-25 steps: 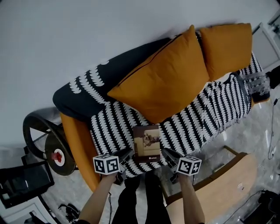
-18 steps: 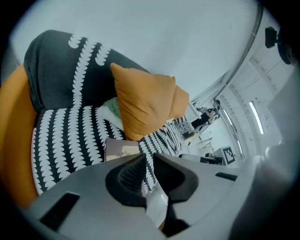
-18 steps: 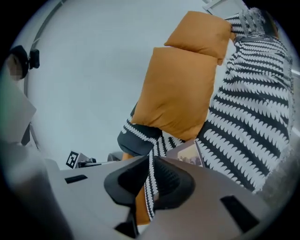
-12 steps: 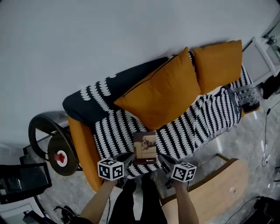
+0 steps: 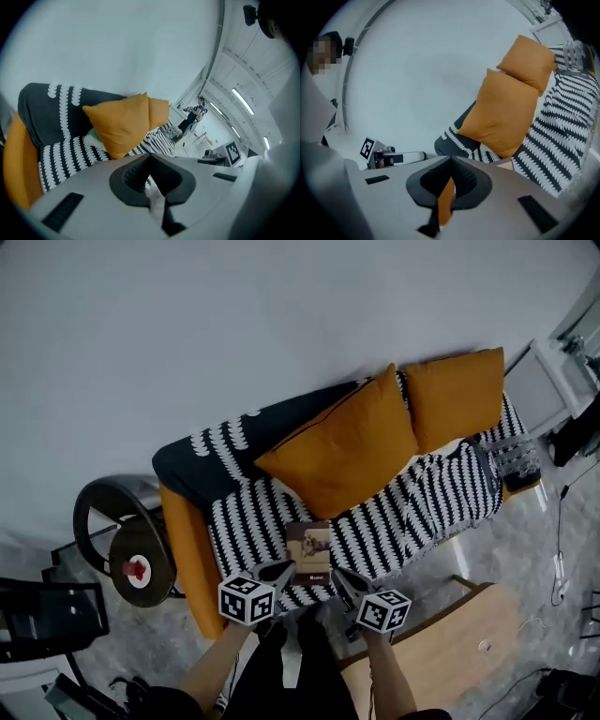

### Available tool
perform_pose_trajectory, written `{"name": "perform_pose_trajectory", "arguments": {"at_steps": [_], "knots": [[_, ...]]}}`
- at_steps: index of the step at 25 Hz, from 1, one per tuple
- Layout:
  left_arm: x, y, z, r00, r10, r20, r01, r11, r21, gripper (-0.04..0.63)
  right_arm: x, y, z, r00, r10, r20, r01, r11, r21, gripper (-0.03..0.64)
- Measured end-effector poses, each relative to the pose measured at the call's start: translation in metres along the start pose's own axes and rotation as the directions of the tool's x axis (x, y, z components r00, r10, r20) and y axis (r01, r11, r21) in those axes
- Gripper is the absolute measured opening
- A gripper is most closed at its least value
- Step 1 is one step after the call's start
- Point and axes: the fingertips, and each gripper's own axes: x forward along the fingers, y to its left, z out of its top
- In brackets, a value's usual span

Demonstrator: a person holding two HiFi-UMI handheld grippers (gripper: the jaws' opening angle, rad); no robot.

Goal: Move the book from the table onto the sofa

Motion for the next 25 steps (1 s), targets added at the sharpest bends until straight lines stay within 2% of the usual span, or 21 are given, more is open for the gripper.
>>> {"name": "perform_pose_trajectory", "arguments": {"at_steps": [5, 11, 19, 25], "knots": [[-0.031, -0.054, 0.036, 0.997, -0.027, 0.072, 0.017, 0.991, 0.133, 0.015, -0.03, 0.055, 0.031, 0.997, 0.027, 0.071, -0.018, 0.993, -0.121, 0.023], [-0.072, -0.11, 0.066, 0.985, -0.053, 0.164, 0.004, 0.957, 0.289, 0.015, -0.07, 0.117, 0.065, 0.983, 0.066, 0.17, -0.015, 0.959, -0.284, 0.023], [-0.128, -0.165, 0.096, 0.959, -0.107, 0.262, -0.008, 0.914, 0.405, 0.015, -0.112, 0.192, 0.092, 0.951, 0.123, 0.285, 0.01, 0.906, -0.424, 0.023], [-0.154, -0.184, 0.108, 0.943, -0.137, 0.305, -0.019, 0.888, 0.459, 0.015, -0.127, 0.225, 0.096, 0.929, 0.163, 0.332, 0.012, 0.884, -0.467, 0.023]]}}
